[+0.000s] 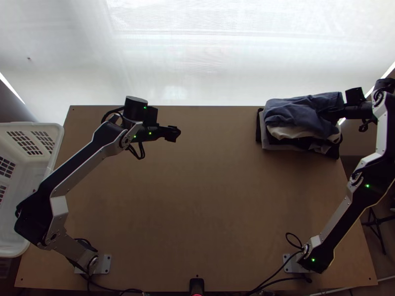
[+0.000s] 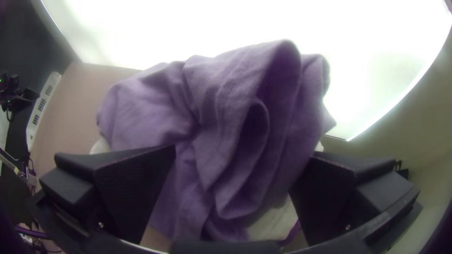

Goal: Fold the t-shirt

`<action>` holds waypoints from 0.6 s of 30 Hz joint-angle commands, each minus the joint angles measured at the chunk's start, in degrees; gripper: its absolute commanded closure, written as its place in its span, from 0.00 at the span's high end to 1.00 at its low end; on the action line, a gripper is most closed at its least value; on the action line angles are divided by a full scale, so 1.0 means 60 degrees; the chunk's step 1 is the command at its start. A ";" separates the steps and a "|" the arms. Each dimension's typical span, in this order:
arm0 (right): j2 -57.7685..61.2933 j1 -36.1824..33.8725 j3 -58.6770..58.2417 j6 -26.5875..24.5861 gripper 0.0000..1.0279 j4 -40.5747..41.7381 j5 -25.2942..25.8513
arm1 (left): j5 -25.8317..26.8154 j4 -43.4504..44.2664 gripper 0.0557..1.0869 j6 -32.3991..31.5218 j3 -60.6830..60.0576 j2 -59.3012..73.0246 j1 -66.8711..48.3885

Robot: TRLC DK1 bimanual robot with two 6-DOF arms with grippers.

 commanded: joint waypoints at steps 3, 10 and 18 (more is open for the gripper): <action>-0.1533 -0.0160 -0.0901 0.0667 0.96 0.1093 0.0687 | -0.0004 -0.0016 0.96 0.0010 0.0004 -0.0026 0.0113; -0.2558 0.0133 -0.0769 0.1590 0.96 0.2235 0.1156 | 0.0010 -0.0030 0.96 -0.0004 -0.0011 -0.0085 0.0157; -0.1664 0.1100 -0.0505 0.1927 0.96 0.2250 0.0937 | 0.0010 -0.0030 0.96 -0.0063 -0.0040 -0.0143 0.0186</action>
